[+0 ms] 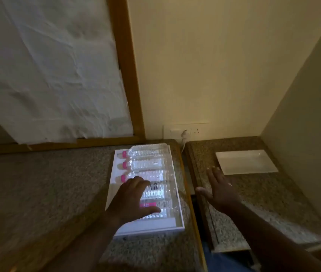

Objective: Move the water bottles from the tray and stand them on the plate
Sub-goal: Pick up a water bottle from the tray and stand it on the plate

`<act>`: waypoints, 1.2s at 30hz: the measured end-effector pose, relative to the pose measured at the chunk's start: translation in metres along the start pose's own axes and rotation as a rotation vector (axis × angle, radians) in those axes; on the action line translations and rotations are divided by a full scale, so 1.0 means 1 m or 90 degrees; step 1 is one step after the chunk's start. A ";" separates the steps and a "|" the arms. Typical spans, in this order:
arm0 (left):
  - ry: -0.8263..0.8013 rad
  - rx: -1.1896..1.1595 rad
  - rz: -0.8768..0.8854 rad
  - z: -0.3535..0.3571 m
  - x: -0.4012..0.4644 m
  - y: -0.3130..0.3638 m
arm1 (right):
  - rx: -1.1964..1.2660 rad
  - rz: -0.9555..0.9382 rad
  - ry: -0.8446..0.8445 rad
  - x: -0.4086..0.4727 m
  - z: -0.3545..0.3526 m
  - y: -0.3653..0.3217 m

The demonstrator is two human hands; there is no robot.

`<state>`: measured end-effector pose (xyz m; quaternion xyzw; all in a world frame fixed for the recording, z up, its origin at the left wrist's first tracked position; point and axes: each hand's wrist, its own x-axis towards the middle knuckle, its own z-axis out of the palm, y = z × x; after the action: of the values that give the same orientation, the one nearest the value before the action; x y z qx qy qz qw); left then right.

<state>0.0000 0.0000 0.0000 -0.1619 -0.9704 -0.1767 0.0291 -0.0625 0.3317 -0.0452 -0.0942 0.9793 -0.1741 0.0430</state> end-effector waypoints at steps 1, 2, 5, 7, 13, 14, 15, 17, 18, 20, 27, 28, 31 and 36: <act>-0.023 0.016 0.014 0.004 -0.005 -0.001 | -0.001 0.006 -0.023 -0.003 0.004 0.002; -0.027 0.032 0.021 0.008 -0.008 -0.001 | -0.011 0.006 -0.024 -0.004 0.008 0.005; -0.038 0.068 0.039 0.019 -0.020 -0.004 | -0.025 0.026 -0.057 -0.012 0.025 0.014; -0.042 0.093 0.037 0.024 -0.026 -0.010 | -0.042 0.035 -0.074 -0.016 0.033 0.019; -0.225 0.067 -0.117 0.032 -0.029 -0.015 | -0.112 0.036 -0.149 -0.032 0.053 0.043; -0.236 0.064 -0.126 0.030 -0.027 -0.014 | -0.129 0.031 -0.155 -0.034 0.057 0.048; -0.243 0.060 -0.127 0.026 -0.024 -0.013 | -0.144 0.029 -0.169 -0.037 0.061 0.051; -0.239 0.044 -0.120 0.013 -0.019 -0.014 | -0.170 0.031 -0.192 -0.040 0.067 0.054; -0.229 0.035 -0.111 0.004 -0.016 -0.014 | -0.175 0.034 -0.191 -0.040 0.070 0.054; -0.198 0.024 -0.081 -0.019 -0.008 -0.011 | -0.177 0.043 -0.182 -0.040 0.073 0.054; -0.108 -0.057 0.029 -0.058 0.019 0.024 | -0.189 0.057 -0.187 -0.039 0.074 0.052; -0.096 -0.111 0.024 -0.054 0.019 0.029 | -0.189 0.058 -0.186 -0.038 0.075 0.053; -0.049 -0.253 0.026 -0.036 0.017 0.040 | -0.180 0.069 -0.185 -0.038 0.076 0.052; -0.022 -0.375 0.026 -0.010 0.018 0.054 | -0.175 0.075 -0.179 -0.040 0.077 0.051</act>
<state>0.0005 0.0493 0.0295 -0.1861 -0.8742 -0.4473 -0.0318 -0.0229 0.3609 -0.1327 -0.0652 0.9820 -0.0213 0.1761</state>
